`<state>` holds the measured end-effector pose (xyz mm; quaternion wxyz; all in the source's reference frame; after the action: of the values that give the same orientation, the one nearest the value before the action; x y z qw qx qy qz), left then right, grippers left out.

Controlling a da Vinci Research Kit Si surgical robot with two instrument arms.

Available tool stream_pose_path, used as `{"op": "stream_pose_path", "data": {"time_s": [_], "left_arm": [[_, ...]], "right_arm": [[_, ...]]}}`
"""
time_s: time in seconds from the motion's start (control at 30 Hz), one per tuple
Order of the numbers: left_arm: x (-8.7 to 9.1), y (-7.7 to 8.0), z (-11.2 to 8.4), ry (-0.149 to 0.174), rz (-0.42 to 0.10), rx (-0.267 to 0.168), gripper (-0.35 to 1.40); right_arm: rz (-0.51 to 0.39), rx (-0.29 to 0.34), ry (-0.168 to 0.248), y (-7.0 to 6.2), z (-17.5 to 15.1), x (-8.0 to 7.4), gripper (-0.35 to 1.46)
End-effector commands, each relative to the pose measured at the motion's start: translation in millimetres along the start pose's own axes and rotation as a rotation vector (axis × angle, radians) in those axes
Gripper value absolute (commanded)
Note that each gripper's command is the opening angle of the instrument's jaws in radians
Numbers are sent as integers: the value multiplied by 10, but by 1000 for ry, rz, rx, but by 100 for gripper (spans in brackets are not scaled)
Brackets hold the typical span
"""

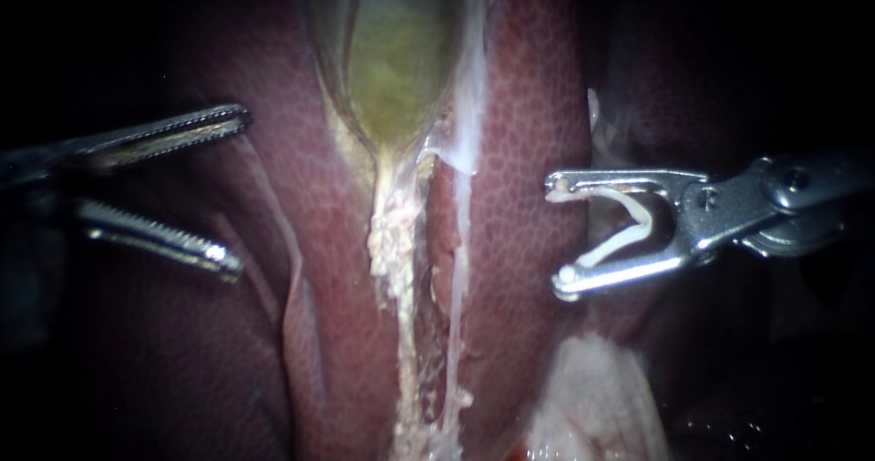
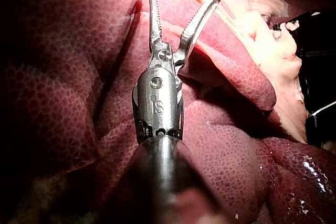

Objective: Grabbing gallbladder

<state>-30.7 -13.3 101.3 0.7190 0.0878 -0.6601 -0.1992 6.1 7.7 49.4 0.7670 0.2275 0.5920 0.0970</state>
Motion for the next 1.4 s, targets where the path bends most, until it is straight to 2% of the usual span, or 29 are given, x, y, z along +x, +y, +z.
{"op": "stream_pose_path", "data": {"time_s": [0.03, 0.67, 0.9, 1.07, 1.13, 1.4], "left_arm": [[0, 0, 0, 0, 0, 0, 74], [0, 0, 0, 0, -12, -1, 72], [8, -10, 10, 1, -57, -9, 66], [25, -22, 25, 1, -121, -20, 57], [30, -25, 31, 1, -129, -23, 56], [48, -27, 55, 12, -201, -35, 46]], "right_arm": [[0, 0, 0, 0, 0, 0, 57], [0, 0, 0, 0, 0, 0, 57], [6, -1, 0, 1, 0, 0, 57], [6, -1, 0, 1, 0, -1, 57], [6, -1, 0, 0, 0, -1, 57], [11, -1, 0, 1, 2, -2, 57]]}}
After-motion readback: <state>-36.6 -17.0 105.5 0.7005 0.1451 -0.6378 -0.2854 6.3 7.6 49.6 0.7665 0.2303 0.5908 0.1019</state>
